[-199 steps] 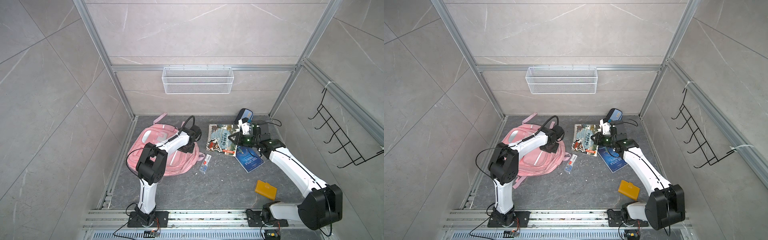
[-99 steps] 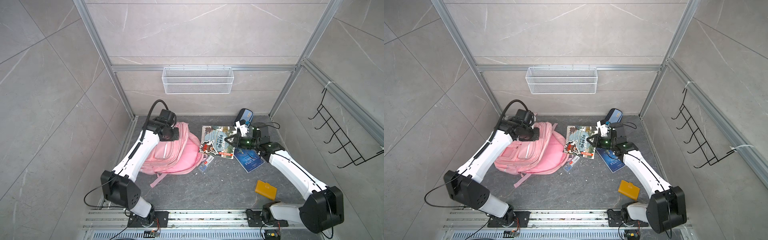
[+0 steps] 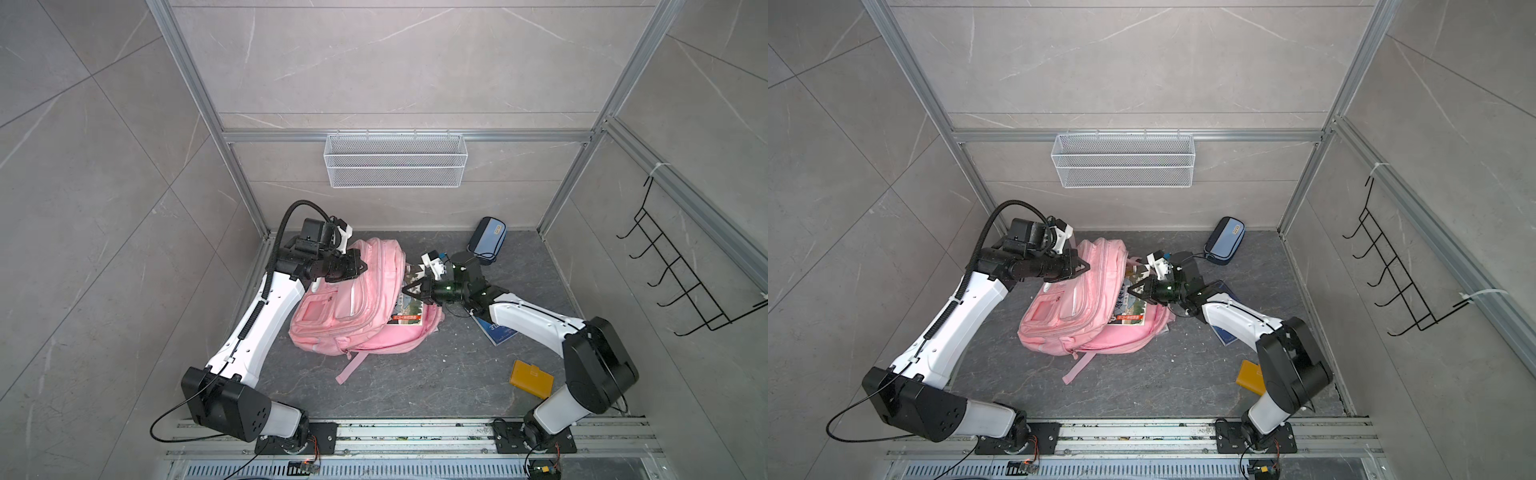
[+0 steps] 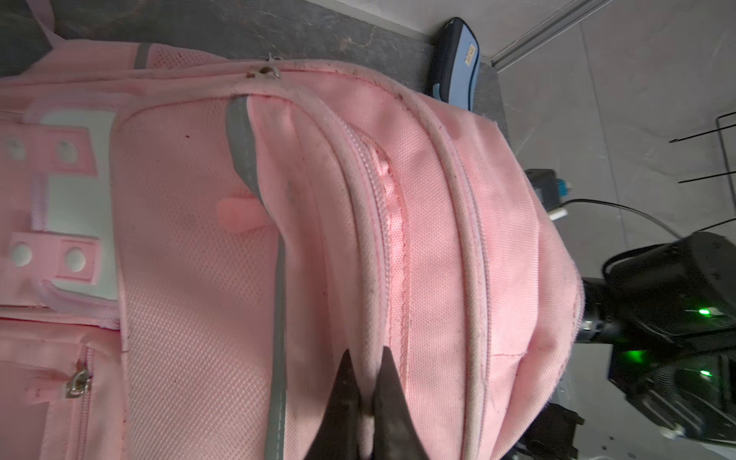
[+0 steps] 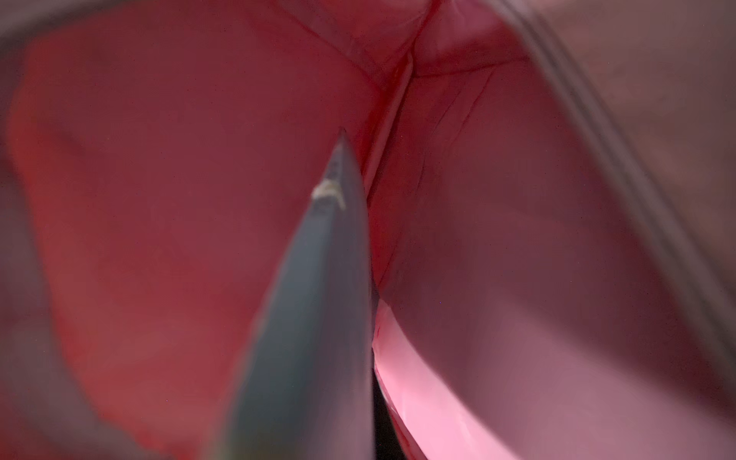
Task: Pack the student bag
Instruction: 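Lower the comic book into the backpack with right gripper while left holds opening, then release the comic book and withdraw the right gripper toward the blue book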
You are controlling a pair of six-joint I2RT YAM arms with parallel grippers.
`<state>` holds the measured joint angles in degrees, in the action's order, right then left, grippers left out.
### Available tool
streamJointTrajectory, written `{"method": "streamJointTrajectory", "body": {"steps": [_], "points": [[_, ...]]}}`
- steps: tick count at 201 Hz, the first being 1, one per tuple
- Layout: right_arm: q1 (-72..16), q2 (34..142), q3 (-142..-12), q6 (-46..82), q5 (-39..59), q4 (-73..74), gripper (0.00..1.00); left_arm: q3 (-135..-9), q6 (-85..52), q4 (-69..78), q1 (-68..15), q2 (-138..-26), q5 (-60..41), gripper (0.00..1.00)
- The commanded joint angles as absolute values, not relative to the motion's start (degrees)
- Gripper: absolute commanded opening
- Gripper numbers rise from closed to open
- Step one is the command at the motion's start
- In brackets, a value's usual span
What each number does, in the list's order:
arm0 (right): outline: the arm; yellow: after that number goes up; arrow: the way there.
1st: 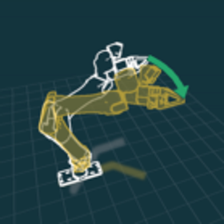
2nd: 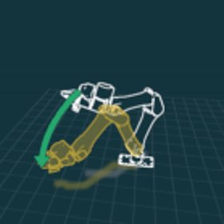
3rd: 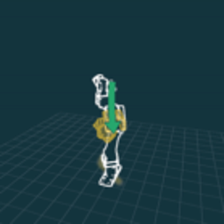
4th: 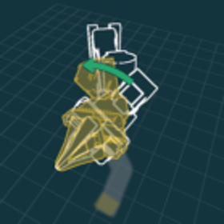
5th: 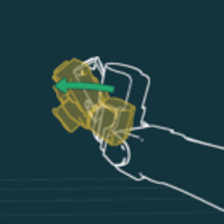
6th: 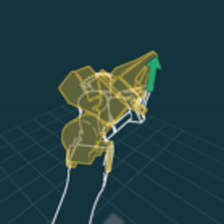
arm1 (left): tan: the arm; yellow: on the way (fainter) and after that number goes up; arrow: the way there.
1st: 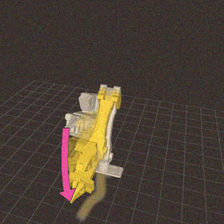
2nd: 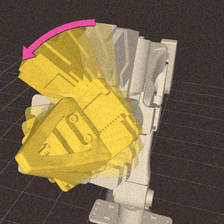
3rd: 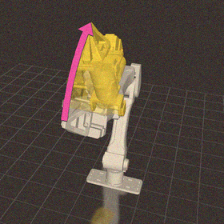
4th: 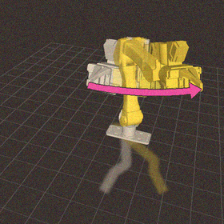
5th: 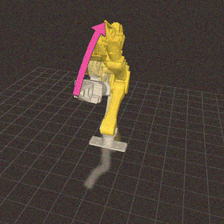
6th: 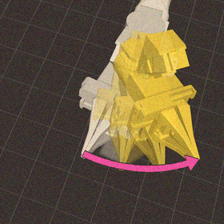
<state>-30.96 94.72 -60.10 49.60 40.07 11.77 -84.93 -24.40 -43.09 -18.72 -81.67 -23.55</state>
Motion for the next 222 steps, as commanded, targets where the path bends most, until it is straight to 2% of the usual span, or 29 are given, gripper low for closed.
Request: {"method": "streamJointTrajectory", "body": {"steps": [1,46,106,125,157,187,222], "points": [[-32.01,98.8,-63.51,54.32,39.58,23.38,0.0,-85.04,-28.88,-27.79,-18.55,-77.48,-31.66,0.0],[-35.03,110.55,-70.09,58.04,40.72,30.28,0.0,-82.02,-35.07,-19.56,-18.61,-77.08,-33.83,0.0],[-37.82,121.96,-76.48,59.29,42.53,32.76,0.0,-80.5,-36.9,-17.7,-18.73,-77.04,-32.97,0.0],[-38.23,123.55,-77.16,59.19,42.48,32.32,0.07,-80.41,-36.11,-19.22,-18.85,-77.04,-31.93,0.0],[-38.14,121.38,-76.06,56.4,40.59,28.18,0.22,-79.59,-35.13,-21.35,-18.72,-76.9,-30.33,0.0],[-37.93,116.61,-75.12,52.75,38.74,22.07,0.58,-80.31,-32.16,-26.63,-18.64,-77.33,-26.53,0.0],[-37.22,108.54,-72.86,46.65,35.89,11.97,0.88,-82.1,-25.02,-34.82,-18.16,-78.7,-21.81,0.0]]}}
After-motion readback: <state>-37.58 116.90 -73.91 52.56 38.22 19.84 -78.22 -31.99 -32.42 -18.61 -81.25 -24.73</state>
